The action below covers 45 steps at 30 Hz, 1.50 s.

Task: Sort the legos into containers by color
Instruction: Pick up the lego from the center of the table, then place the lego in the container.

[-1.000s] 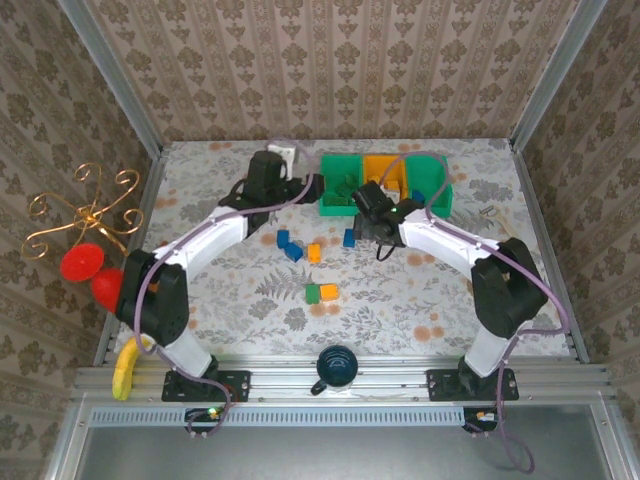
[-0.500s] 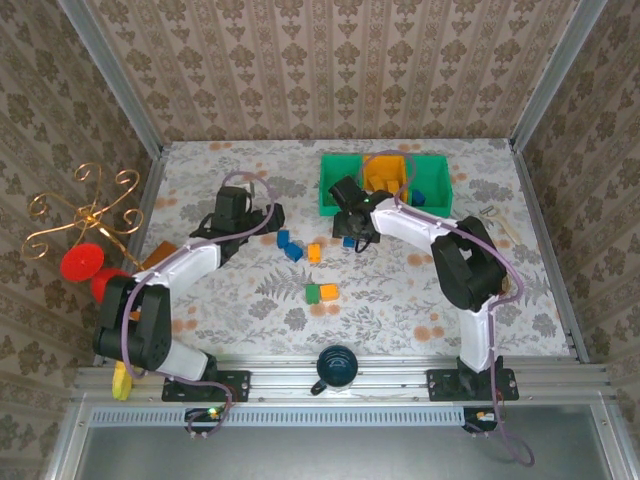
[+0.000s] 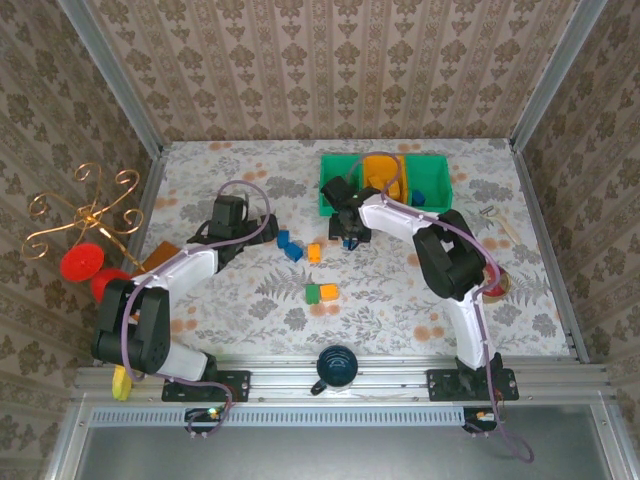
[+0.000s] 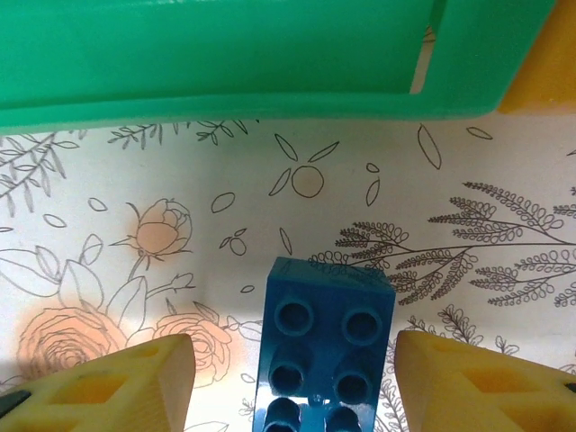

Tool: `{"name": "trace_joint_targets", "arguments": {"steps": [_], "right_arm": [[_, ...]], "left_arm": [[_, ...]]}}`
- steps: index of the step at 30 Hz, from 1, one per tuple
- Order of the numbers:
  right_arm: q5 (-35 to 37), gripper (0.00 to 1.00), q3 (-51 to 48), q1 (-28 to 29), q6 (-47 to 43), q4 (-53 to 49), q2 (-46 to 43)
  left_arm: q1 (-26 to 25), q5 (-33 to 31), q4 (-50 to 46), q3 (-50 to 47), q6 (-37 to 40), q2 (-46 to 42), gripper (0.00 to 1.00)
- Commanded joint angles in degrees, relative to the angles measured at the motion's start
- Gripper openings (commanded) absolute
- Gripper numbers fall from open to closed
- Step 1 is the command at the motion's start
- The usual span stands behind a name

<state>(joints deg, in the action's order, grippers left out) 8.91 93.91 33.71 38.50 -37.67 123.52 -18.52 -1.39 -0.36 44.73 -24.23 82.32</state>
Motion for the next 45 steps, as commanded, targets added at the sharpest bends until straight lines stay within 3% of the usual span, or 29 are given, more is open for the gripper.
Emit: {"name": "trace_joint_targets", "arguments": {"steps": [1, 9, 24, 38, 45], "right_arm": [[-0.31, 0.6, 2.34, 0.21, -0.97, -3.67, 2.13], [-0.51, 0.51, 3.09, 0.21, -1.16, -4.72, 3.9], [-0.05, 0.25, 2.41, -0.05, -1.32, -4.8, 2.4], [5.15, 0.18, -4.85, -3.05, -2.05, -5.22, -11.54], [7.29, 0.18, -8.86, -8.06, -3.73, -5.11, -19.41]], "left_arm": [[0.51, -0.47, -0.79, -0.78, 1.1, -1.64, 1.0], [0.59, 1.34, -0.46, -0.17, 1.46, -0.68, 1.0], [0.59, 2.24, -0.4, 0.07, 1.96, 0.02, 1.0], [0.68, 2.18, -1.22, 0.8, 2.46, 0.21, 1.0], [0.67, 2.36, -1.38, 1.19, 2.57, 0.38, 1.0]]}}
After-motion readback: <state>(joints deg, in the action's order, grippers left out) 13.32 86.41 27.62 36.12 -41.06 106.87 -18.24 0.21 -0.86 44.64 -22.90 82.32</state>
